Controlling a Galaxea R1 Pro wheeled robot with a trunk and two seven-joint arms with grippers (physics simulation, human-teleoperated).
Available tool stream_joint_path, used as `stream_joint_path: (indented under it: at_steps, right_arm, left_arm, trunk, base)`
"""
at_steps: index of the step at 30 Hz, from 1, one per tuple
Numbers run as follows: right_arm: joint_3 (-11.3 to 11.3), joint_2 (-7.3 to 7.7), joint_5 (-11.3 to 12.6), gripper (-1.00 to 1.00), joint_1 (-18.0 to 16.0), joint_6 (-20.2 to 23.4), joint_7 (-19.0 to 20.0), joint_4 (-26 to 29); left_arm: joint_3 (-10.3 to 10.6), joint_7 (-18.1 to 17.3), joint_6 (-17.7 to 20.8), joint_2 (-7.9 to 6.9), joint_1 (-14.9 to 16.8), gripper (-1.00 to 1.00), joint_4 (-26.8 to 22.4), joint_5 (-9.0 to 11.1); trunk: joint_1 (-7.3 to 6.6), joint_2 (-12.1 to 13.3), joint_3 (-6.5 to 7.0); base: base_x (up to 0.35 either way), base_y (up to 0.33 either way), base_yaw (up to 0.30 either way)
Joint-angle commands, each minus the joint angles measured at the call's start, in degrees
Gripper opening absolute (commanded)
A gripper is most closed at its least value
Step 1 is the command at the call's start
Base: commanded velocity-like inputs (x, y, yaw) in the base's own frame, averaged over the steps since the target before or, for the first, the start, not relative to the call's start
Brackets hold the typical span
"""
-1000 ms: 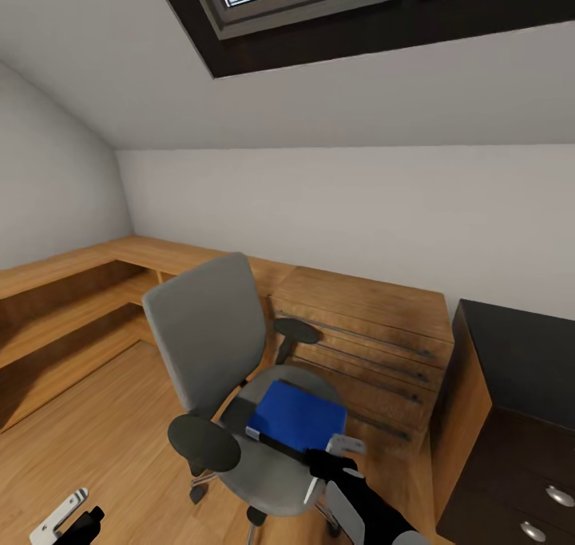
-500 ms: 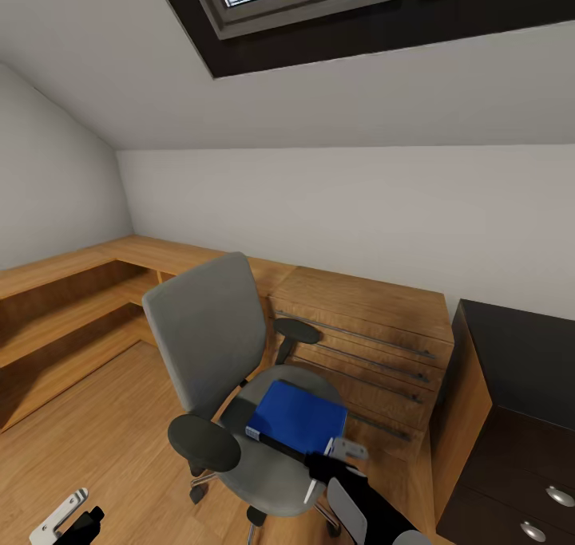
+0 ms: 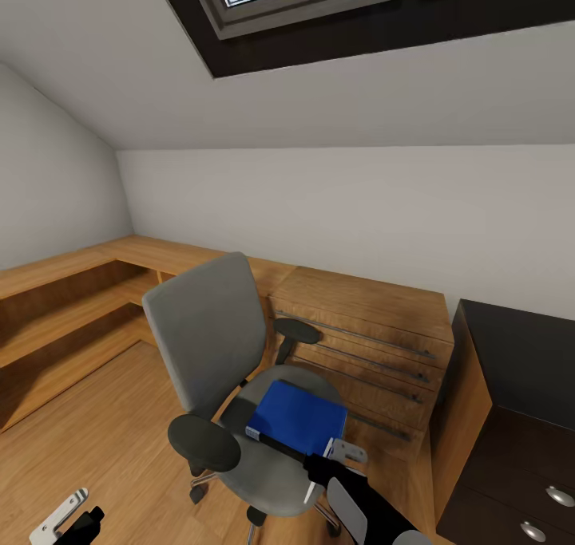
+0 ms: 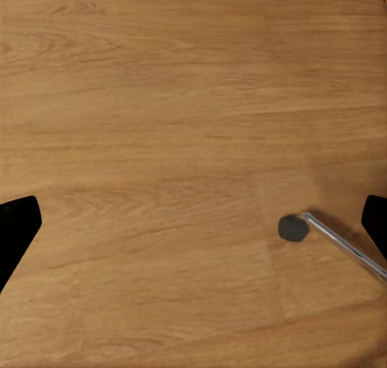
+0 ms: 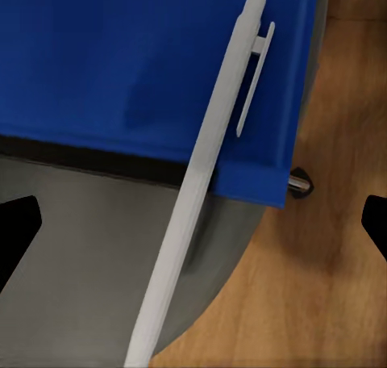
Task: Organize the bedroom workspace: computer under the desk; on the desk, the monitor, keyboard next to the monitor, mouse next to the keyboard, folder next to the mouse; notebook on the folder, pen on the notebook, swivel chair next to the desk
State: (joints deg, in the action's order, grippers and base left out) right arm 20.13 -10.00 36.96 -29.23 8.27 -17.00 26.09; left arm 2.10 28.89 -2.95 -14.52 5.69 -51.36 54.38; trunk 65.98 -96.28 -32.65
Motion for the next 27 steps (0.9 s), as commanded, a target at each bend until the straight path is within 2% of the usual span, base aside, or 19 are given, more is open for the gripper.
stream_joint_path:
  at_steps: [1, 27]
  right_arm:
    - [0.2, 0.0, 0.1, 1.0, 0.0, 0.2, -0.4, 0.1]
    - [0.3, 0.0, 1.0, 1.0, 0.0, 0.3, 0.0, 0.0]
  left_arm:
    - [0.2, 0.3, -0.3, -0.05, 0.0, 1.0, -0.1, 0.5]
    - [0.2, 0.3, -0.3, -0.01, 0.0, 1.0, -0.1, 0.6]
  trunk:
    - [0.0, 0.0, -0.06]
    - [0.0, 0.0, -0.06]
  base:
    - [0.0, 0.0, 0.0]
    - [0.0, 0.0, 0.0]
